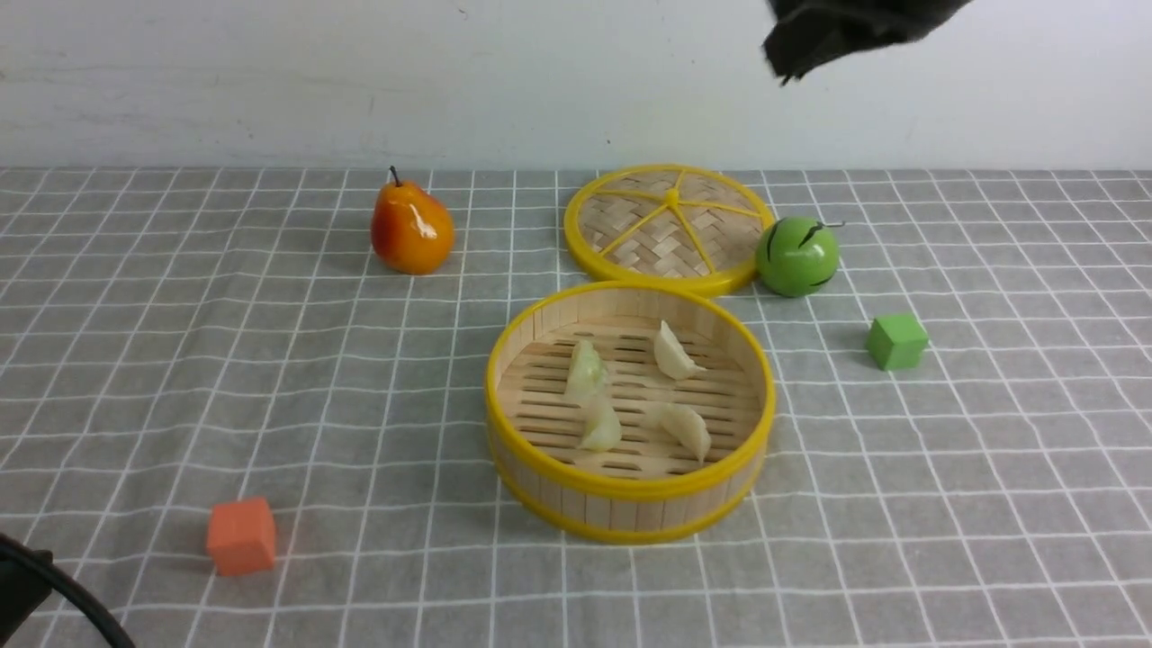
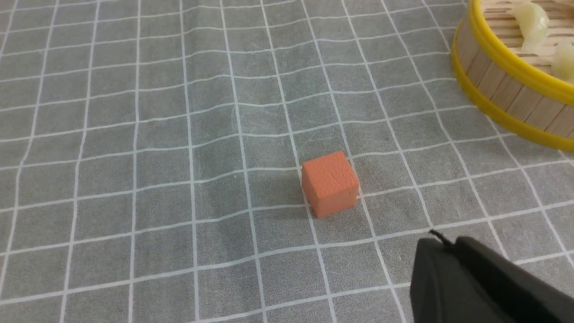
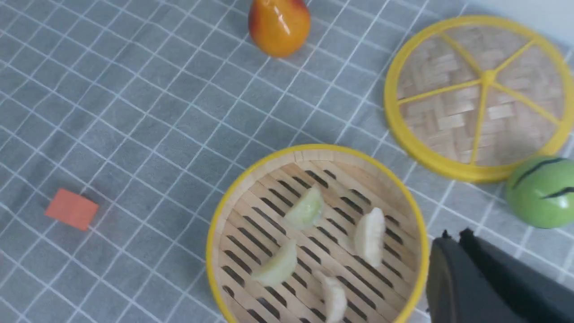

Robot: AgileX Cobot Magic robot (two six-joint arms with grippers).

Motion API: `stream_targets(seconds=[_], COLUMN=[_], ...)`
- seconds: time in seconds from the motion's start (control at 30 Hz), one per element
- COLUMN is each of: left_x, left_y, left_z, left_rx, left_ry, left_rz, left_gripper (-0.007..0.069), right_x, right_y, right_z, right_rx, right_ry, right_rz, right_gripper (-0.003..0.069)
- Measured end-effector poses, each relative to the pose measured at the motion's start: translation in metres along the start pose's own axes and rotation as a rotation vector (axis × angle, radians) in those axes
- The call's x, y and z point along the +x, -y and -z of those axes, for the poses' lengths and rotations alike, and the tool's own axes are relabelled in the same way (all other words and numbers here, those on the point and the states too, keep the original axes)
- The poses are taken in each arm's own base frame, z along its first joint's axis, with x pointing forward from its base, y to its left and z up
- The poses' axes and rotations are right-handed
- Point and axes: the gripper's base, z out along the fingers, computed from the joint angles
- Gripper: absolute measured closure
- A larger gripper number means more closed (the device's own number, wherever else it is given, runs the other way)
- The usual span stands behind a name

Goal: Put the dumplings into the steamer on the table with the grey tablecloth.

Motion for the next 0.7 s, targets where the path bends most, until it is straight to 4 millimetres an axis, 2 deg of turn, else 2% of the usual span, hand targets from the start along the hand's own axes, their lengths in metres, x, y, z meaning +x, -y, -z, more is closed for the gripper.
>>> stream_targets(seconds=[0.07, 0.2, 0.23, 0.33, 0.37, 0.5, 0.6, 0.63, 0.7], left_x=[0.0, 0.0, 0.0, 0.0, 0.0, 0.0, 0.0, 0.0, 0.0], left_y=[0.0, 0.0, 0.0, 0.0, 0.0, 0.0, 0.0, 0.0, 0.0], left_z=[0.0, 0.0, 0.0, 0.0, 0.0, 0.0, 0.0, 0.0, 0.0], left_rx=[0.0, 0.0, 0.0, 0.0, 0.0, 0.0, 0.0, 0.0, 0.0], left_ry=[0.0, 0.0, 0.0, 0.0, 0.0, 0.0, 0.0, 0.0, 0.0], left_rz=[0.0, 0.0, 0.0, 0.0, 0.0, 0.0, 0.0, 0.0, 0.0], left_gripper=[0.0587, 0.0587, 0.0587, 0.0586, 0.0584, 0.0579, 0.0575, 0.0574, 0.0569], right_x=[0.01, 0.036, 0.055, 0.094, 0.101, 0.153, 0.195, 0.216, 0.243], right_y=[-0.003, -0.003, -0.001, -0.002, -0.002, -0.007, -0.012, -0.014, -0.015], right_z=[0.026, 0.045, 0.046, 0.061, 0.063, 0.077, 0.083, 0.083, 0.082], right_rx=[0.045, 0.119, 0.154, 0.22, 0.234, 0.266, 0.279, 0.282, 0.291], right_ry=[-0.012, -0.066, -0.104, -0.085, -0.061, 0.1, 0.313, 0.376, 0.503], right_rz=[0.028, 0.045, 0.045, 0.047, 0.055, 0.064, 0.082, 0.084, 0.096], right_gripper=[0.0676, 0.0673, 0.0671, 0.0669, 0.0669, 0.0666, 0.0664, 0.0664, 0.0663])
